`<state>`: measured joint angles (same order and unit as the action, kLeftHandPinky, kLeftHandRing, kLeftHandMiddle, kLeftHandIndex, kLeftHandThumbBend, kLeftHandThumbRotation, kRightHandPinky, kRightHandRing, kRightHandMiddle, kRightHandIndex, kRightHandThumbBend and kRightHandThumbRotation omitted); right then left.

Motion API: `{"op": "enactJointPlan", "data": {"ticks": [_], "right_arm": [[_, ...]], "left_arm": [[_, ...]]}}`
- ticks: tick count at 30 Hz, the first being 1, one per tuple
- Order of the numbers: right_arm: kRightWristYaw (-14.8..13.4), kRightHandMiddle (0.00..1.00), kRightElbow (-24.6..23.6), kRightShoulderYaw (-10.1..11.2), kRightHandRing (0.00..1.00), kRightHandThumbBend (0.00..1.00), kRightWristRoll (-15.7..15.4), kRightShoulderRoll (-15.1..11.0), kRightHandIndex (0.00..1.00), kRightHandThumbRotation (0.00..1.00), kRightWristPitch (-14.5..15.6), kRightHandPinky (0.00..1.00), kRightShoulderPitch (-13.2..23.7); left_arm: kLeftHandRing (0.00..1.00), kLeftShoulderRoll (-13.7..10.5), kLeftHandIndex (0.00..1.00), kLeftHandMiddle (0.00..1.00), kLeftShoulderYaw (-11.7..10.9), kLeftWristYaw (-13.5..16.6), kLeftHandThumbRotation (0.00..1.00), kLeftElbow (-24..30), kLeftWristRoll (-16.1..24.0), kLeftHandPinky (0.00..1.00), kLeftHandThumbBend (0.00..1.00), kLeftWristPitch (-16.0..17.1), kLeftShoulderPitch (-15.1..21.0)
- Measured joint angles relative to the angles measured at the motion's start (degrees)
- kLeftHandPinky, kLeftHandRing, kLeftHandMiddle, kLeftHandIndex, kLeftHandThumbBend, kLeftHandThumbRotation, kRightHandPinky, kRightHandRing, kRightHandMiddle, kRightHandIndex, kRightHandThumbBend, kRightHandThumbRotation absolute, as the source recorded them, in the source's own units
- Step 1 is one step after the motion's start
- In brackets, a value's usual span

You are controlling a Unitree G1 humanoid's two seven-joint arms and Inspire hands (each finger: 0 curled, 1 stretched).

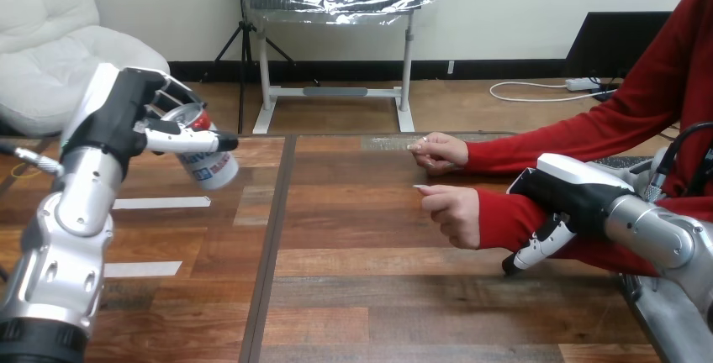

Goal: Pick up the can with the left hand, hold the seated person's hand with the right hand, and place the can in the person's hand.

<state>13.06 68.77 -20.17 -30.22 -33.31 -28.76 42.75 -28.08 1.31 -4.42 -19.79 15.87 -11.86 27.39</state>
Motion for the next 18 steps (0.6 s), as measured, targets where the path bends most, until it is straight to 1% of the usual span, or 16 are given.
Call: {"op": "enactJointPlan", "data": {"ticks": [11, 18], "right_arm": [[0.0, 0.32, 0.0, 0.0, 0.27, 0.75, 0.1, 0.2, 0.33, 0.08, 0.0, 0.24, 0.1], [0.0, 0.32, 0.0, 0.0, 0.28, 0.76, 0.0, 0.4, 0.32, 0.09, 0.0, 0.25, 0.1]], "left_arm": [[0.37, 0.3, 0.43, 0.41, 0.5, -0.9, 0.0, -0.3, 0.2, 0.31, 0.8, 0.1, 1.2], [0.36, 0.8, 0.44, 0.41, 0.5, -1.7, 0.0, -1.4, 0.2, 0.3, 0.79, 0.2, 2.4]]}}
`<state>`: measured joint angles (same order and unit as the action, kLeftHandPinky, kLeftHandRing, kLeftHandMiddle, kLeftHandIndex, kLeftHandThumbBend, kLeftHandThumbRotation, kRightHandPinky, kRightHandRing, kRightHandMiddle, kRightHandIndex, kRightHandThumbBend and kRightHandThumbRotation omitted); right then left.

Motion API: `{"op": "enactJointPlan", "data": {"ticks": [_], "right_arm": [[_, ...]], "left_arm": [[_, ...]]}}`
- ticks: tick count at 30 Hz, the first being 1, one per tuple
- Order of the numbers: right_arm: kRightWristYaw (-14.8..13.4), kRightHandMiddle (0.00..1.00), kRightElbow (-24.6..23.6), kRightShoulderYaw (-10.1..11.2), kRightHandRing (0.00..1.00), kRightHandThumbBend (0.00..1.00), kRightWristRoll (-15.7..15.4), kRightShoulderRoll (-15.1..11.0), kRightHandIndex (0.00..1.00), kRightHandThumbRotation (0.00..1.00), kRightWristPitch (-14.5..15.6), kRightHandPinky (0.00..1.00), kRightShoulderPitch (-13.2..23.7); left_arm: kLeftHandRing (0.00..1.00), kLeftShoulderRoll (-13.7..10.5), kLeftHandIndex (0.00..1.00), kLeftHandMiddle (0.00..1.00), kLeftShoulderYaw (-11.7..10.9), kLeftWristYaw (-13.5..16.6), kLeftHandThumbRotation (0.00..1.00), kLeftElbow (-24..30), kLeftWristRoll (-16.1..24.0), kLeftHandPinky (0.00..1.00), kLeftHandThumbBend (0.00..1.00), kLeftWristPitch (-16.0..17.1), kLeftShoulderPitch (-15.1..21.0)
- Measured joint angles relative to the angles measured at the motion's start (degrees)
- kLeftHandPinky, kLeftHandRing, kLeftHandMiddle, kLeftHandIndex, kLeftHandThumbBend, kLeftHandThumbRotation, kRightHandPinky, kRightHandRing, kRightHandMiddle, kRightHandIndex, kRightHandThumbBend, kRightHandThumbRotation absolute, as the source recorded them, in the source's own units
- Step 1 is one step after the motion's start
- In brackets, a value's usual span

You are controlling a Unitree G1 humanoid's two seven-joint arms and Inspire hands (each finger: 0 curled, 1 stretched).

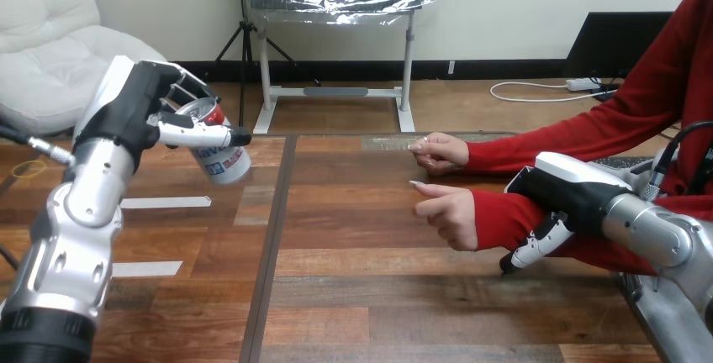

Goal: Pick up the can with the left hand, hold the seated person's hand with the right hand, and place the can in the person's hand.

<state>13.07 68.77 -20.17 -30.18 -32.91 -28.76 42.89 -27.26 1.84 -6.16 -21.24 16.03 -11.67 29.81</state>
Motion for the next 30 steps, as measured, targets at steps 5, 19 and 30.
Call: {"op": "enactJointPlan", "data": {"ticks": [5, 19, 30], "right_arm": [[0.0, 0.32, 0.0, 0.0, 0.28, 0.76, 0.0, 0.2, 0.32, 0.09, 0.1, 0.26, 0.0], [0.0, 0.31, 0.0, 0.0, 0.27, 0.79, 0.0, 1.3, 0.3, 0.09, 0.8, 0.25, 0.3], [0.0, 0.37, 0.0, 0.0, 0.33, 0.79, 0.0, 1.9, 0.34, 0.09, 1.2, 0.3, 1.0]], "left_arm": [[0.38, 0.7, 0.44, 0.42, 0.0, -0.6, 0.0, -1.2, 0.0, 0.32, 0.79, 0.1, 0.8], [0.4, 3.2, 0.44, 0.43, 0.6, -2.0, 0.0, -6.2, -0.3, 0.33, 0.78, 3.0, 2.2], [0.4, 6.1, 0.45, 0.44, 1.6, -2.4, 0.0, -10.4, -0.4, 0.34, 0.76, 5.3, 3.2]]}}
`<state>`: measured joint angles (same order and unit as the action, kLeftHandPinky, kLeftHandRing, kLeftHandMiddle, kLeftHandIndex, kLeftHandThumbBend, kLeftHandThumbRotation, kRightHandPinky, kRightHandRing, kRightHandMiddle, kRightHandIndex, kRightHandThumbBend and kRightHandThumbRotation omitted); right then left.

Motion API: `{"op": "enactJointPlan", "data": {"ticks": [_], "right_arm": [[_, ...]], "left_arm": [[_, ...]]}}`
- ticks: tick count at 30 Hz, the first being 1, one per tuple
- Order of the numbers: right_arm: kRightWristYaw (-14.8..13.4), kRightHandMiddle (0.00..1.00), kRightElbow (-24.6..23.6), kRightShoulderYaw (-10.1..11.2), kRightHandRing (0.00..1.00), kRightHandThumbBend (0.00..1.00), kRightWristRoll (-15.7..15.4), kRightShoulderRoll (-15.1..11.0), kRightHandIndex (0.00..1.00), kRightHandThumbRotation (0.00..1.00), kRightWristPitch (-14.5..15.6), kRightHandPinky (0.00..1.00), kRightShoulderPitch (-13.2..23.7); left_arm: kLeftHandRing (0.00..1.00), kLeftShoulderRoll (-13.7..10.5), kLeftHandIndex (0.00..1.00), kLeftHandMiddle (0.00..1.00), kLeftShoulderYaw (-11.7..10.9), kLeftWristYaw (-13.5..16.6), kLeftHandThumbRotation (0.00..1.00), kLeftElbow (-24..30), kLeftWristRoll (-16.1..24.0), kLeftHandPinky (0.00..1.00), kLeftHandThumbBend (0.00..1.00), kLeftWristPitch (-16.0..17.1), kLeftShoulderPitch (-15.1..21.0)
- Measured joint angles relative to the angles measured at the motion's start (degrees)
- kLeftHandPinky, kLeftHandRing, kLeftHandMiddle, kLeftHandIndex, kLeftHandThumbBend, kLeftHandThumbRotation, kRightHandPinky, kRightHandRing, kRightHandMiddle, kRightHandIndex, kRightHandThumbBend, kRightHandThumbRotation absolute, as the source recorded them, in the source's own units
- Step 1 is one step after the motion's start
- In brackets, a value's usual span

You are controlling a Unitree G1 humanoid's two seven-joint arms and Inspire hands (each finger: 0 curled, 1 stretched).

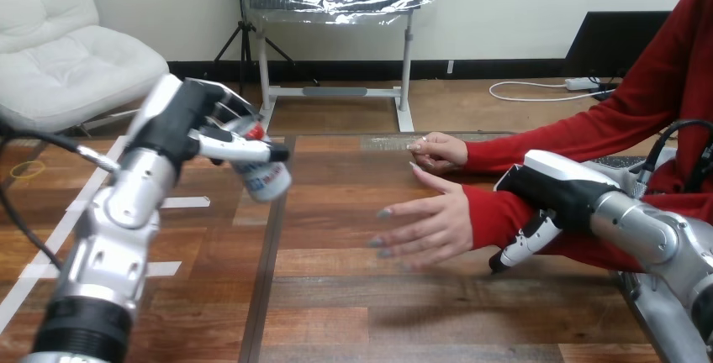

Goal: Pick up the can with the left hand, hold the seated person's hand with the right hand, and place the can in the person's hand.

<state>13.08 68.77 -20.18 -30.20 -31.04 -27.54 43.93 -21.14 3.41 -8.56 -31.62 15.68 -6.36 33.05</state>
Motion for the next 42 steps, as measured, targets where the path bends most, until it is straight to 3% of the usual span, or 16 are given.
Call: {"op": "enactJointPlan", "data": {"ticks": [26, 42], "right_arm": [[0.9, 0.31, -0.1, 0.0, 0.26, 0.78, 0.0, 3.0, 0.31, 0.12, 1.7, 0.22, 2.3], [1.0, 0.31, -0.1, 0.0, 0.26, 0.79, 0.0, 4.4, 0.31, 0.11, 1.9, 0.22, 2.8]], "left_arm": [[0.41, 6.2, 0.44, 0.43, 0.6, -0.6, 0.0, -13.4, 0.1, 0.37, 0.77, 8.5, 5.3], [0.41, 8.6, 0.44, 0.43, 1.0, -0.6, 0.0, -18.9, 0.2, 0.37, 0.76, 11.1, 8.4]]}}
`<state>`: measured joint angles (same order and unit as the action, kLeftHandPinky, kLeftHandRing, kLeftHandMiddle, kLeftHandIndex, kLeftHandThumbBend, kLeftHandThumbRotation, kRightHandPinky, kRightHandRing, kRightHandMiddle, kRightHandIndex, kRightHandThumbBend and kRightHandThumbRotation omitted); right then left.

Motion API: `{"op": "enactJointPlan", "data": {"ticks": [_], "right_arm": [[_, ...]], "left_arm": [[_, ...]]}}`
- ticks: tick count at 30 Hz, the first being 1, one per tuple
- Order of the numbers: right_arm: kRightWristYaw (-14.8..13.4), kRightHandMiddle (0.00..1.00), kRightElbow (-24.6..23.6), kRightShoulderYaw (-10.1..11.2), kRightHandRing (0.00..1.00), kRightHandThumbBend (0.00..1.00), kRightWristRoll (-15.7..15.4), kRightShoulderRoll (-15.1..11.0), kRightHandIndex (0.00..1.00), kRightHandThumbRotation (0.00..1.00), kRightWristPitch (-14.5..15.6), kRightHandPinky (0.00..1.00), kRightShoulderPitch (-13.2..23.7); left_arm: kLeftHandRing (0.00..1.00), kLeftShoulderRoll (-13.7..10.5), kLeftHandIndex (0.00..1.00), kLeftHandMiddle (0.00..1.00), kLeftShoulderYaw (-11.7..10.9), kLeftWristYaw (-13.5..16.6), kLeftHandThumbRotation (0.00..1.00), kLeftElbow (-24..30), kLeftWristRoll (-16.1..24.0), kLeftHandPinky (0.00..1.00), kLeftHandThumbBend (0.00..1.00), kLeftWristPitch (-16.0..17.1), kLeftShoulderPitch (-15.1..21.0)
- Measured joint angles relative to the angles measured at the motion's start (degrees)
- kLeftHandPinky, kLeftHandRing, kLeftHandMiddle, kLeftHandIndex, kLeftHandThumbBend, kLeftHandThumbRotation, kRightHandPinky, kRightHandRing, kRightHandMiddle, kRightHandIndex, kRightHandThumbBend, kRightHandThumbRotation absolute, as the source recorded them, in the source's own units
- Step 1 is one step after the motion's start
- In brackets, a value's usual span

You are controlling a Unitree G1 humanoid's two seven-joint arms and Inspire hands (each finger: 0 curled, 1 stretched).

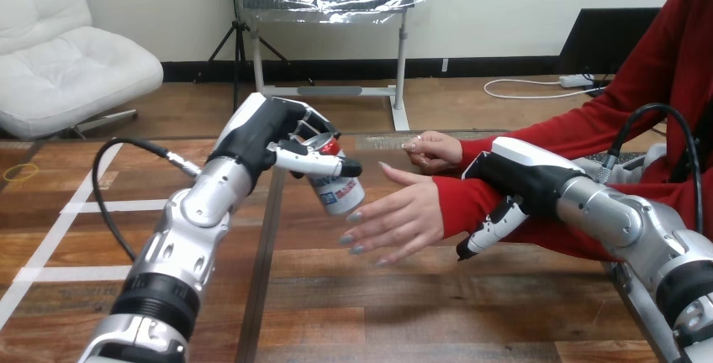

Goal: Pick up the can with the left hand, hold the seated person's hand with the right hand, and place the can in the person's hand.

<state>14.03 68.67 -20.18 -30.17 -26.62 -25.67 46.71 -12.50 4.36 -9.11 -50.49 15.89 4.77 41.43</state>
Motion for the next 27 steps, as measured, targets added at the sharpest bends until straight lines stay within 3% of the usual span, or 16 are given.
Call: {"op": "enactJointPlan", "data": {"ticks": [27], "right_arm": [[-0.1, 0.34, 0.0, 0.0, 0.29, 0.81, -0.3, 2.0, 0.33, 0.13, 0.5, 0.26, 0.6]], "left_arm": [[0.4, 1.7, 0.44, 0.43, 0.3, 0.0, 0.0, -2.7, 0.2, 0.37, 0.75, 0.4, 1.5]]}}
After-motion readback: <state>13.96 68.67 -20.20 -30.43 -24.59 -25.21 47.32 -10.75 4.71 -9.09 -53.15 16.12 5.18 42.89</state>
